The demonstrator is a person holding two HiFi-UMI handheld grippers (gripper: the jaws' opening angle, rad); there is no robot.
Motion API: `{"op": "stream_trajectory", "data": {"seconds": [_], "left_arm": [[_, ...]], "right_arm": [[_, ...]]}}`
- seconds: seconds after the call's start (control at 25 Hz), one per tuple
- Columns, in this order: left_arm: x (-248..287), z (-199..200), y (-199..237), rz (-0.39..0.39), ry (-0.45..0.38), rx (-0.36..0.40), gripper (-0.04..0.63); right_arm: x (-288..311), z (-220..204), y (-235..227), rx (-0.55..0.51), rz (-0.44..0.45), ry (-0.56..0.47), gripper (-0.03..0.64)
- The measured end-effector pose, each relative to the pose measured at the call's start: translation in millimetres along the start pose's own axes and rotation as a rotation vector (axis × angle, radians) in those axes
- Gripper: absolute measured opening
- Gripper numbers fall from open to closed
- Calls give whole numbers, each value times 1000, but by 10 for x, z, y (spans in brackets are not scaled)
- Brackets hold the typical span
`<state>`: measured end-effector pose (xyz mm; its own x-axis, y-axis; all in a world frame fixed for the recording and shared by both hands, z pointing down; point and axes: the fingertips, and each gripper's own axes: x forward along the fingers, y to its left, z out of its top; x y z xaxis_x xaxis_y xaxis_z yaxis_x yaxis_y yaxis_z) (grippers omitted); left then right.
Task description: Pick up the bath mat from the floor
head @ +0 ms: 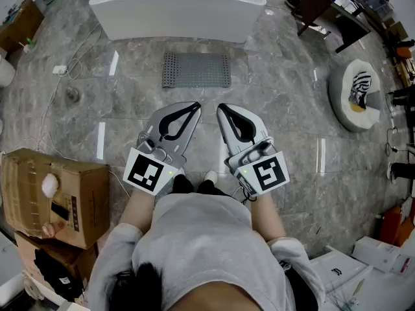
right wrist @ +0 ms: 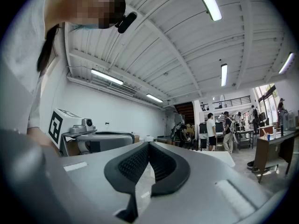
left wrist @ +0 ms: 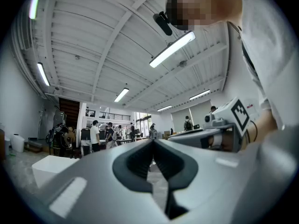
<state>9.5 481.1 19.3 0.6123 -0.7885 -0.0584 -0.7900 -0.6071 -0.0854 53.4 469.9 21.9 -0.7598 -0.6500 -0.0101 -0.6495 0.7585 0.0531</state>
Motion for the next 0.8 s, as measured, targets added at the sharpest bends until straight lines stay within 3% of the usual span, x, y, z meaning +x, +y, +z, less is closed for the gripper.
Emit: {"op": "stream_trajectory", "data": {"seconds": [0.8], "left_arm": [[-14, -137, 444, -37, 6, -8, 2]], "right_arm": [[443, -74, 62, 5, -48, 17, 6]]}}
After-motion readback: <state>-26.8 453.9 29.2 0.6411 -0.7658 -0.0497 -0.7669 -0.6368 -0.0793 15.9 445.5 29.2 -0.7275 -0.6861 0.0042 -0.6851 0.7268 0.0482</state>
